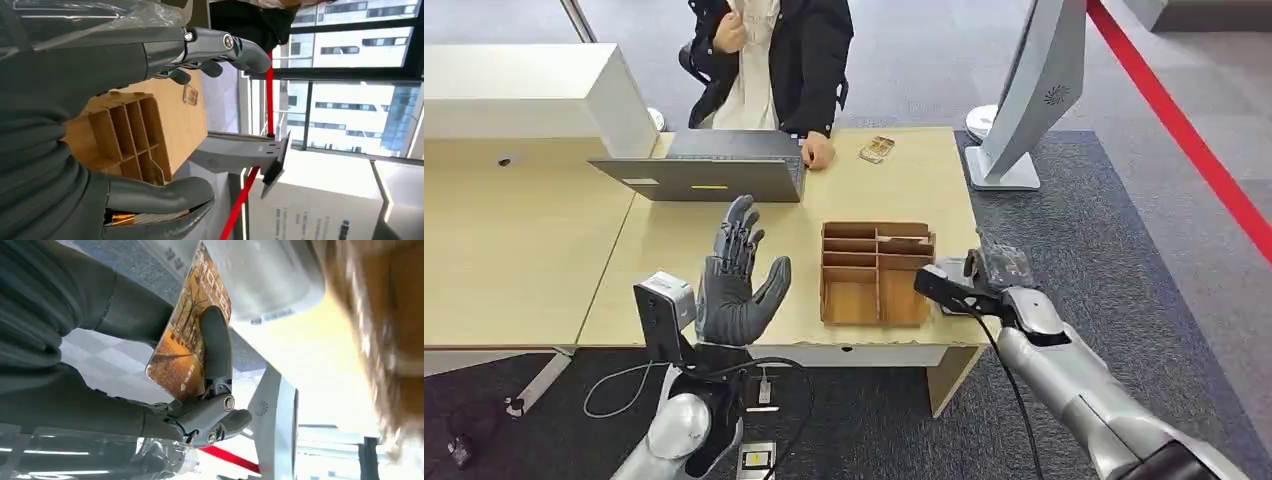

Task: Pass the card to the sensor for recognition and then transmit it.

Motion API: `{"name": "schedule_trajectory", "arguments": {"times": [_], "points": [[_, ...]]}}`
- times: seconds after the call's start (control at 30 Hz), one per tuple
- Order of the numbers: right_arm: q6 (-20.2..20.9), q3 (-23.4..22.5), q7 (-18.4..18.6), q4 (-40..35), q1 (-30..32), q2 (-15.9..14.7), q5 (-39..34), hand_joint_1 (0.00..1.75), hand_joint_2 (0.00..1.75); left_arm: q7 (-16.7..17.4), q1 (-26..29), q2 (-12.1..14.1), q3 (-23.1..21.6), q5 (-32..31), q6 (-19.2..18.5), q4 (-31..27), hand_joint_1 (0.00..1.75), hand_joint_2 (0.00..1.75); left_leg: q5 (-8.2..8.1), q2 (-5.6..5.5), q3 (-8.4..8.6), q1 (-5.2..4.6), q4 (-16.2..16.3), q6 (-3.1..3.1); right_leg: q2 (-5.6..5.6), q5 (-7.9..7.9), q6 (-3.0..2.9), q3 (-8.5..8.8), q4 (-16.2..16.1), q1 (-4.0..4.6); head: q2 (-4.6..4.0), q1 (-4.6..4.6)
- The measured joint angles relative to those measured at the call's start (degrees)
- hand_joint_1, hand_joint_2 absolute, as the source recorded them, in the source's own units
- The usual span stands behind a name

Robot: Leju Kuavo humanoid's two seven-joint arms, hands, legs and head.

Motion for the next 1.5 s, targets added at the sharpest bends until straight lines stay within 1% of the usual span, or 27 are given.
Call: {"name": "schedule_trajectory", "arguments": {"times": [0.07,0.13,0.17,0.33,0.43,0.53,0.7,0.73,0.87,0.93,1.0,1.1,1.2,1.3,1.4,1.5], "points": [[-1.5,-0.9,0.0,-0.3,-0.5,0.0,-0.3,1.75,1.75,0.0,0.0,0.0,0.0,0.0,-0.2,0.0,0.00,1.75,0.00,-0.01,0.00,0.00,0.0,0.00,0.00,0.00,0.00,0.00,0.0,0.00,0.00,0.00],[-4.2,-2.1,0.0,-1.2,-1.2,-0.2,-0.9,1.75,1.75,-0.1,0.0,0.0,0.0,0.0,-0.3,0.0,0.00,1.75,0.00,0.00,-0.01,0.00,0.0,0.00,0.00,0.00,0.00,-0.02,0.0,0.00,0.00,-0.02],[-4.9,-2.7,0.0,-1.7,-1.7,-0.3,-1.2,1.75,1.75,-0.2,0.0,0.0,0.0,0.0,-0.3,0.0,0.00,1.75,0.00,0.00,-0.01,0.00,0.0,0.00,0.00,0.00,0.00,-0.03,0.0,0.00,0.00,0.00],[-6.9,-6.0,0.2,-5.7,-5.0,-1.3,-1.0,1.75,1.75,-0.9,-0.1,0.0,0.0,0.4,-0.4,0.0,0.00,1.75,0.00,0.00,-0.04,0.00,0.0,0.00,0.00,0.00,0.00,-0.07,0.0,0.00,0.00,0.00],[-6.4,-7.6,1.7,-9.4,-6.9,-2.1,-0.2,1.75,1.75,-1.2,-0.3,0.0,0.0,0.7,-0.6,0.0,0.00,1.75,0.00,0.00,-0.02,0.01,0.0,0.00,0.00,0.00,0.00,-0.07,0.0,0.00,0.00,0.00],[-6.4,-8.7,2.3,-11.8,-7.5,-2.6,-0.1,1.75,1.75,-1.3,-0.3,0.0,0.0,0.8,-0.7,0.0,0.00,1.75,0.00,0.00,-0.03,0.01,0.0,0.00,0.00,0.00,0.00,-0.06,0.0,0.00,0.00,-0.02],[-6.6,-9.9,1.9,-14.8,-7.7,-3.0,0.7,1.75,1.75,-1.6,-0.4,-0.1,0.0,1.0,-1.6,0.0,0.00,1.75,0.00,0.00,-0.08,0.00,0.0,0.00,0.00,0.00,0.00,-0.11,0.0,0.00,0.00,0.00],[-6.1,-10.0,1.9,-15.6,-7.8,-3.1,1.2,1.75,1.75,-1.7,-0.5,-0.1,0.0,1.0,-1.9,0.0,0.00,1.75,0.00,0.00,-0.11,0.00,0.0,0.00,0.00,0.01,0.00,-0.12,0.0,0.00,0.00,0.00],[-0.1,-9.6,3.6,-18.6,-11.2,-2.8,6.2,1.75,1.75,-2.7,-1.3,-0.4,-0.3,1.9,-4.2,0.3,0.00,1.75,0.00,0.03,-0.14,0.00,0.0,0.00,0.01,0.01,0.01,-0.14,0.0,0.00,0.00,0.00],[3.2,-8.7,3.6,-18.6,-13.5,-1.7,8.0,1.75,1.75,-3.1,-1.5,-0.8,-0.3,2.3,-5.0,0.4,0.00,1.75,0.00,0.03,-0.14,0.01,0.0,0.00,0.01,0.01,0.01,-0.15,0.0,0.00,0.00,0.00],[4.6,-7.3,3.5,-18.2,-15.5,-0.6,8.6,1.75,1.75,-3.2,-1.7,-1.1,-0.3,2.4,-5.6,0.7,0.00,1.75,0.00,0.03,-0.13,0.01,0.0,0.00,0.01,0.01,0.01,-0.15,0.0,0.01,0.00,0.00],[4.9,-6.0,3.3,-17.9,-17.4,0.7,8.9,1.75,1.75,-3.3,-1.9,-1.4,-0.4,2.4,-5.9,0.8,0.00,1.75,0.00,-0.01,-0.13,0.03,0.0,-0.01,0.00,0.00,0.01,-0.15,0.0,0.02,0.00,-0.02],[4.9,-5.0,2.9,-17.4,-18.2,1.4,8.9,1.75,1.75,-3.4,-2.0,-1.5,-0.4,2.5,-5.9,1.0,0.00,1.75,0.00,-0.06,-0.19,0.02,0.0,0.00,-0.03,0.00,0.01,-0.14,0.0,0.03,0.00,0.00],[6.4,-3.3,1.2,-16.2,-19.7,2.8,9.3,1.75,1.75,-3.6,-2.1,-1.6,-0.4,2.5,-6.2,1.2,0.00,1.75,0.00,0.03,-0.22,0.01,0.0,0.00,0.00,0.00,0.01,-0.17,0.0,0.01,0.00,0.02],[7.9,-1.0,-0.4,-13.9,-21.9,5.6,9.8,1.75,1.75,-3.7,-2.4,-1.8,-0.4,2.5,-6.4,1.3,0.00,1.75,0.00,0.04,-0.21,0.01,0.0,0.00,0.02,0.01,0.01,-0.19,0.0,0.01,0.00,0.00],[8.8,1.5,-0.9,-10.0,-24.7,8.9,11.0,1.75,1.75,-3.8,-2.5,-2.0,-0.4,2.5,-6.5,1.7,0.00,1.75,0.01,-0.02,-0.21,0.04,0.0,-0.01,0.00,0.01,0.01,-0.20,0.0,0.02,0.00,-0.02]]}}
